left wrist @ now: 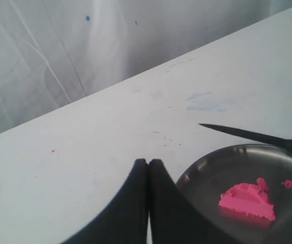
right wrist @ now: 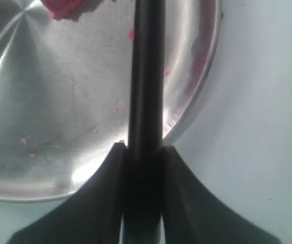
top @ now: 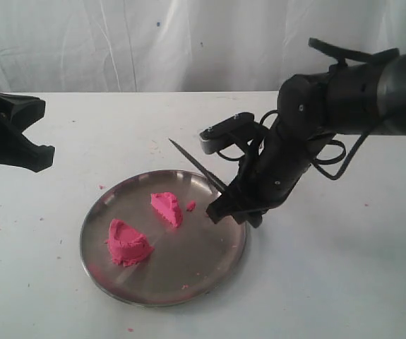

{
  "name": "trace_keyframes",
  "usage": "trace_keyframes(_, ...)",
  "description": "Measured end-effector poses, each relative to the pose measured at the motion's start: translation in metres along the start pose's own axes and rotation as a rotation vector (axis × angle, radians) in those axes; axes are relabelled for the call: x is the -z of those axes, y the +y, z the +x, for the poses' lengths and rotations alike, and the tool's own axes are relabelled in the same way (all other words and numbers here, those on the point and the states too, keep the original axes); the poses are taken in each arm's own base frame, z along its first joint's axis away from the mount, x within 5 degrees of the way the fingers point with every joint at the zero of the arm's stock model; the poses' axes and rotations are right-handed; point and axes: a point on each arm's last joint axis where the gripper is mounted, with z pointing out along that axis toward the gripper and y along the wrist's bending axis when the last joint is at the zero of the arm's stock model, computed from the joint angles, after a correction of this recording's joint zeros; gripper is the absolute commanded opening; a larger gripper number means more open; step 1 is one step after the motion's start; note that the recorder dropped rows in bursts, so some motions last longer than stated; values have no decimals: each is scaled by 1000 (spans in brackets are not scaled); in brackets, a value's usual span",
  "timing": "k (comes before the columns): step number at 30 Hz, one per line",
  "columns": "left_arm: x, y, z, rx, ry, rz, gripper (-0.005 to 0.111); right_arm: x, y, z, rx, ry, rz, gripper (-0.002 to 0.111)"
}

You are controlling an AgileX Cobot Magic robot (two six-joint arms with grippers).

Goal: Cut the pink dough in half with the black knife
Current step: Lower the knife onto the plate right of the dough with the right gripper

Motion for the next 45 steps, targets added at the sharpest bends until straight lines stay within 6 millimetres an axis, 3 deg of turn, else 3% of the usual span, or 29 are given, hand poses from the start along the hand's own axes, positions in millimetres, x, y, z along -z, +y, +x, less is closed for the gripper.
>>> trace_keyframes(9, 0, 0, 0, 0, 3, 2, 0, -26, 1, 3, -46, 46, -40, 0)
trace_keyframes(21, 0, 0, 0, 0, 3, 2, 0, -36, 13, 5, -26, 78, -186, 0)
trace_keyframes(39, 0, 0, 1, 0, 6, 5, 0, -43, 10, 2, -33, 36, -162, 0)
trace_keyframes(45, 0, 0, 1, 0, 6, 5, 0, -43, 9, 1, -31, 27, -156, 14)
